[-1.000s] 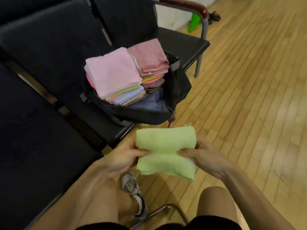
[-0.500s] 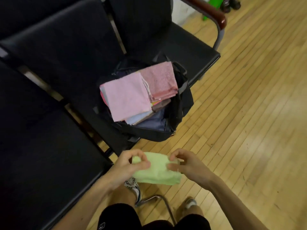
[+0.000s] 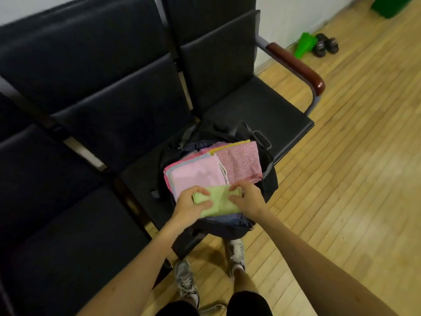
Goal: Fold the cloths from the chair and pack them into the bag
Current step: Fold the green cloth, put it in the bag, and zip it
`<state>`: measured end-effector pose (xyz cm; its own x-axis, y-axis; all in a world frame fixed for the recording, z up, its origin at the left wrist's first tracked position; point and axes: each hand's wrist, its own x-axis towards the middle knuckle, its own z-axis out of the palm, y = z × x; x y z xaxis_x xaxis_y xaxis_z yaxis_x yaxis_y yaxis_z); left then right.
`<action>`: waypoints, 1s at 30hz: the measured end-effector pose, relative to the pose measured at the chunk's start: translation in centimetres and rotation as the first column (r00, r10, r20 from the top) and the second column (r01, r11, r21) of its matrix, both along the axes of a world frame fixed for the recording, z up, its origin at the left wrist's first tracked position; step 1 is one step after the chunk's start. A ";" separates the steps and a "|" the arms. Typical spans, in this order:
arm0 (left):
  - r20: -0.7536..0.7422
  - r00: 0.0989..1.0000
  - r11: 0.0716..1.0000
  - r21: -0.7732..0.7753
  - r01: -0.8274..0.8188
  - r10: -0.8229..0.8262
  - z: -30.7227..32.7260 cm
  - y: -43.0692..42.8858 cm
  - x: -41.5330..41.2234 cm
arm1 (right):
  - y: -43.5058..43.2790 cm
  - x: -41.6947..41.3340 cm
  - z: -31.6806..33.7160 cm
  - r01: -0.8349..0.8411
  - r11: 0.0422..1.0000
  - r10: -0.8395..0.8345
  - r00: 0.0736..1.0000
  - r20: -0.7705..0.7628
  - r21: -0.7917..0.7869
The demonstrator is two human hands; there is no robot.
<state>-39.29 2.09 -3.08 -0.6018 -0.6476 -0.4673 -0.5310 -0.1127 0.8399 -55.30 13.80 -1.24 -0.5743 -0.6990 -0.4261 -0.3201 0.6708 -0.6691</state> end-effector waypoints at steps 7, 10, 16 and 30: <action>0.139 0.972 0.980 0.029 -0.196 0.190 -5.9 -5.2 -4.7 | -7.6 -4.6 -7.2 -0.110 0.994 0.109 0.993 -0.041 -0.021; 0.247 0.938 0.964 0.039 -0.262 0.244 -8.4 -6.8 -6.2 | -10.1 -5.9 -10.0 -0.179 0.984 0.180 0.984 -0.007 0.020; 0.483 0.869 0.983 -0.183 -0.023 0.110 -10.8 -7.9 -7.5 | -12.2 -7.4 -13.7 -0.321 0.946 0.320 0.947 0.026 0.038; 0.349 0.744 0.492 0.581 -0.648 0.569 -12.0 -16.4 -27.5 | -11.8 -14.4 -12.5 -0.078 0.994 0.066 0.985 -0.160 -0.070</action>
<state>-66.81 -14.32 -15.06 -0.1026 -0.3531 -0.9299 -0.1883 -0.9111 0.3667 -69.71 2.00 -13.74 -0.5768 -0.7680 -0.2785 -0.4711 0.5912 -0.6547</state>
